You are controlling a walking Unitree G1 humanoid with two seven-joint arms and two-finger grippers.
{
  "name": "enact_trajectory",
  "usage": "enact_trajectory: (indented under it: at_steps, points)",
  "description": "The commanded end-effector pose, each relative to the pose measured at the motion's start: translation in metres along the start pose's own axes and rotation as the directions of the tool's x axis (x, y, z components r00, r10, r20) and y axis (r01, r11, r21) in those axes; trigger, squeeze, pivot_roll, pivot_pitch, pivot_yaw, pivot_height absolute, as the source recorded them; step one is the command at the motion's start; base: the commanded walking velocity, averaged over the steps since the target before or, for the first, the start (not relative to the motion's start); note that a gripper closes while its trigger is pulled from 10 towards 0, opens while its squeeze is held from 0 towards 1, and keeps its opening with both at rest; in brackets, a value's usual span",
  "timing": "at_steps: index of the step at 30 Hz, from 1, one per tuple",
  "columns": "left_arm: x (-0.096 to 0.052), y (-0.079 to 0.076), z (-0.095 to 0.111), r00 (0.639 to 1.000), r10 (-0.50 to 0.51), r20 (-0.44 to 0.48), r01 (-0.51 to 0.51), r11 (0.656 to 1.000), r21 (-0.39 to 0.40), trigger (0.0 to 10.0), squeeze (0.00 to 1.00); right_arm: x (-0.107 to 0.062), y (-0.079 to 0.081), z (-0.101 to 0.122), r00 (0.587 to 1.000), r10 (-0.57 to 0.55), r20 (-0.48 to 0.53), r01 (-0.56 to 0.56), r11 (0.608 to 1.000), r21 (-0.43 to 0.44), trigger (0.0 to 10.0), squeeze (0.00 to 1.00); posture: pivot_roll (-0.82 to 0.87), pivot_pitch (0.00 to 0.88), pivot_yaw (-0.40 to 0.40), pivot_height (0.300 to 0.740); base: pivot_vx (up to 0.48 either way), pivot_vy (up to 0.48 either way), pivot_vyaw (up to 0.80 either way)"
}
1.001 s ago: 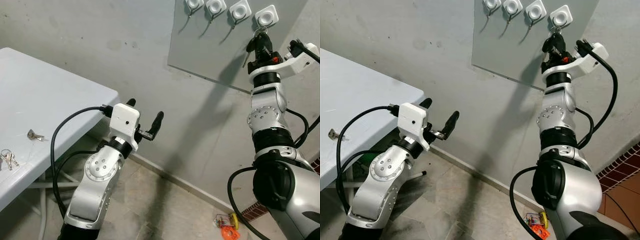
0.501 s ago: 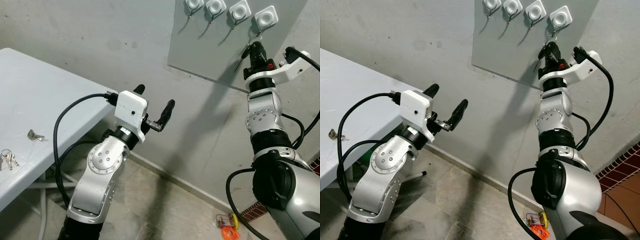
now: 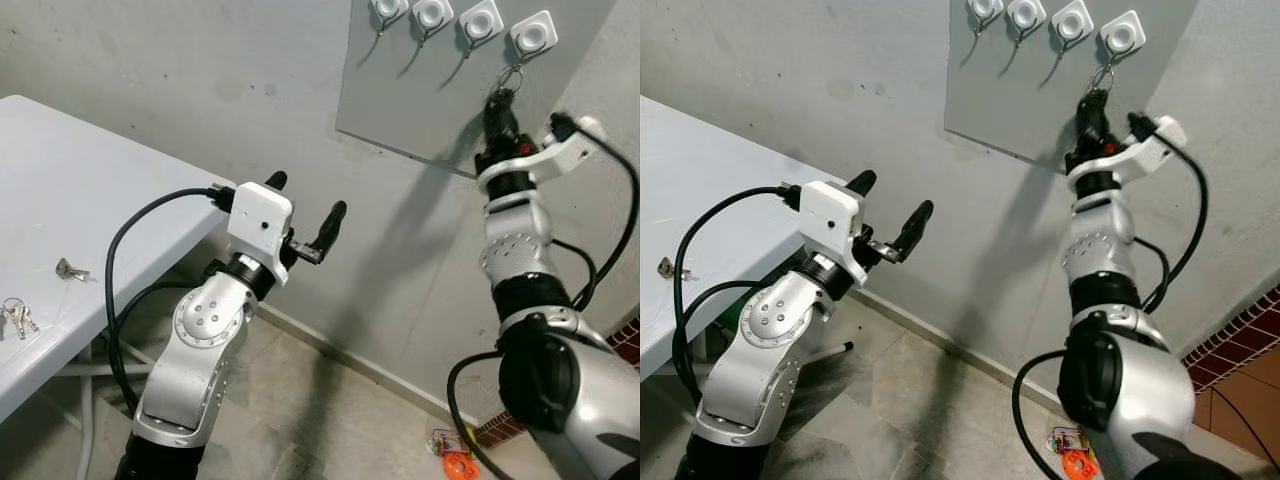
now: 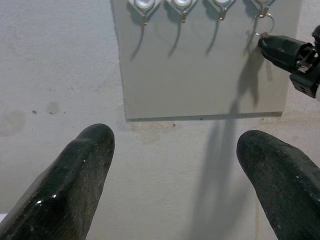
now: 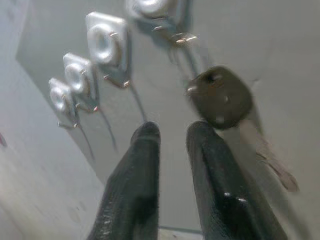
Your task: Hang keys on a hook
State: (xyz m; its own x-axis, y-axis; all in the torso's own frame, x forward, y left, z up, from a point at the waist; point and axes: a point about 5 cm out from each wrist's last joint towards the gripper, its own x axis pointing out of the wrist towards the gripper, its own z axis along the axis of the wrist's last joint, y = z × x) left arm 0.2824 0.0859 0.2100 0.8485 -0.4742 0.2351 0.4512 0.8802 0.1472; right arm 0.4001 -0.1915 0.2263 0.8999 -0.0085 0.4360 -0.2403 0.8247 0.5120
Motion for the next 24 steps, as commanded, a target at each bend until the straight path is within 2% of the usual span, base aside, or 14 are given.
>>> enact_trajectory:
  at_steps: [1, 4, 7, 10, 13, 16, 17, 19, 20, 21, 22, 24]
  points:
    - [-0.001, 0.002, 0.002, 1.0, 0.019, 0.001, -0.019, 1.0, -0.008, 10.0, 0.0, 0.001, 0.006, 0.002, 0.999, 0.037, 0.016, -0.036, 0.998, -0.05, 10.0, 1.0, 0.02, 0.068, -0.026, 0.74, 0.0, 0.0, 0.0]
    - [-0.004, 0.005, -0.003, 0.999, 0.051, -0.014, -0.051, 0.999, -0.01, 10.0, 0.0, -0.009, 0.009, -0.012, 0.996, 0.08, -0.029, -0.083, 0.989, -0.119, 10.0, 1.0, 0.02, 0.065, -0.026, 0.74, 0.0, 0.0, 0.0]
    - [-0.005, 0.005, -0.004, 0.998, 0.054, -0.016, -0.054, 0.998, -0.011, 10.0, 0.0, -0.01, 0.009, -0.014, 0.996, 0.081, -0.033, -0.084, 0.989, -0.124, 10.0, 1.0, 0.02, 0.065, -0.026, 0.74, 0.0, 0.0, 0.0]
    - [-0.012, 0.014, -0.017, 0.989, 0.137, -0.05, -0.14, 0.988, -0.065, 10.0, 0.0, -0.032, 0.004, -0.036, 0.991, 0.089, -0.097, -0.101, 0.987, -0.126, 10.0, 1.0, 0.02, 0.06, -0.03, 0.74, 0.0, 0.0, 0.0]
    - [-0.019, 0.02, -0.028, 0.979, 0.189, -0.074, -0.191, 0.981, -0.024, 10.0, 0.0, -0.045, -0.002, -0.046, 0.99, 0.056, -0.13, -0.075, 0.987, -0.145, 10.0, 1.0, 0.02, 0.054, -0.031, 0.74, 0.0, 0.0, 0.0]
    - [-0.032, 0.032, -0.056, 0.945, 0.29, -0.153, -0.299, 0.954, -0.035, 10.0, 0.0, -0.066, -0.01, -0.062, 0.98, 0.044, -0.193, -0.079, 0.981, -0.177, 10.0, 1.0, 0.01, 0.048, -0.03, 0.74, 0.0, 0.0, 0.0]
    - [-0.041, 0.038, -0.073, 0.92, 0.338, -0.198, -0.357, 0.932, -0.069, 10.0, 0.0, -0.077, -0.016, -0.07, 0.973, 0.023, -0.231, -0.069, 0.979, -0.193, 10.0, 1.0, 0.01, 0.045, -0.03, 0.74, 0.0, 0.0, 0.0]
    - [-0.048, 0.042, -0.09, 0.896, 0.363, -0.258, -0.397, 0.913, -0.094, 10.0, 0.0, -0.087, -0.021, -0.078, 0.963, 0.002, -0.271, -0.063, 0.975, -0.215, 10.0, 1.0, 0.01, 0.04, -0.028, 0.74, 0.0, 0.0, 0.0]
    - [-0.058, 0.043, -0.11, 0.872, 0.376, -0.315, -0.41, 0.911, -0.047, 10.0, 0.0, -0.1, -0.026, -0.087, 0.945, -0.012, -0.326, -0.073, 0.966, -0.246, 10.0, 1.0, 0.01, 0.041, -0.027, 0.74, 0.0, 0.0, 0.0]
    - [-0.063, 0.043, -0.119, 0.863, 0.38, -0.333, -0.408, 0.913, -0.015, 10.0, 0.0, -0.106, -0.029, -0.092, 0.936, -0.019, -0.353, -0.077, 0.963, -0.258, 10.0, 1.0, 0.0, 0.038, -0.027, 0.74, 0.0, 0.0, 0.0]
    - [-0.073, 0.044, -0.138, 0.825, 0.398, -0.401, -0.429, 0.903, 0.012, 10.0, 0.0, -0.12, -0.036, -0.1, 0.916, -0.057, -0.397, -0.055, 0.962, -0.266, 10.0, 1.0, 0.0, 0.036, -0.026, 0.74, 0.0, 0.0, 0.0]
    - [-0.083, 0.043, -0.154, 0.79, 0.407, -0.459, -0.451, 0.892, 0.016, 10.0, 0.0, -0.132, -0.041, -0.108, 0.891, -0.081, -0.446, -0.061, 0.953, -0.296, 10.0, 1.0, 0.0, 0.036, -0.026, 0.74, 0.0, 0.0, 0.0]
